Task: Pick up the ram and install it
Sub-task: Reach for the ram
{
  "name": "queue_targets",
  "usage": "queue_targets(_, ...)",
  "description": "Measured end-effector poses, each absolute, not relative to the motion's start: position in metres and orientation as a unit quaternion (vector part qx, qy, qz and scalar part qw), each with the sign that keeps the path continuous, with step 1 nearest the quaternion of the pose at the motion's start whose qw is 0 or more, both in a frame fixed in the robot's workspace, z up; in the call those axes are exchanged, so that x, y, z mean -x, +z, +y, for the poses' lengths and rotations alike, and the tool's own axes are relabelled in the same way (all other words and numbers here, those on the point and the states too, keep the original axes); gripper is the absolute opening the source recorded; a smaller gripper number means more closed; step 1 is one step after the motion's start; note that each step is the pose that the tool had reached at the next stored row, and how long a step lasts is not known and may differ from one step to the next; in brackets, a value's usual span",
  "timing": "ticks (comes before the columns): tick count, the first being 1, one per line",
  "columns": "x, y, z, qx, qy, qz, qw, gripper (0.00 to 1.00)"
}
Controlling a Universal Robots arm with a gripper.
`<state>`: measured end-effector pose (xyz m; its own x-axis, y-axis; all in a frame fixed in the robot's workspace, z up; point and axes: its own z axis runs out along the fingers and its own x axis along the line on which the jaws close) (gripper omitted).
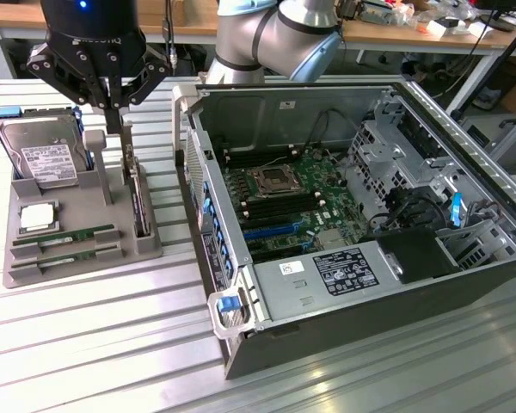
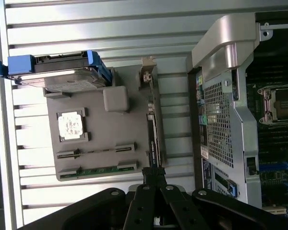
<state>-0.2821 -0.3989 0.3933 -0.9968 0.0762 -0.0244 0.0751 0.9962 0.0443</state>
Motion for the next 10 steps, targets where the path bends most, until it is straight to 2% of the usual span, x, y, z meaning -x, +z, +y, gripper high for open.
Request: queue_targets(10, 0.2868, 0.3933, -0.3990, -0.038, 0.022, 0.999, 0.013, 0.10)
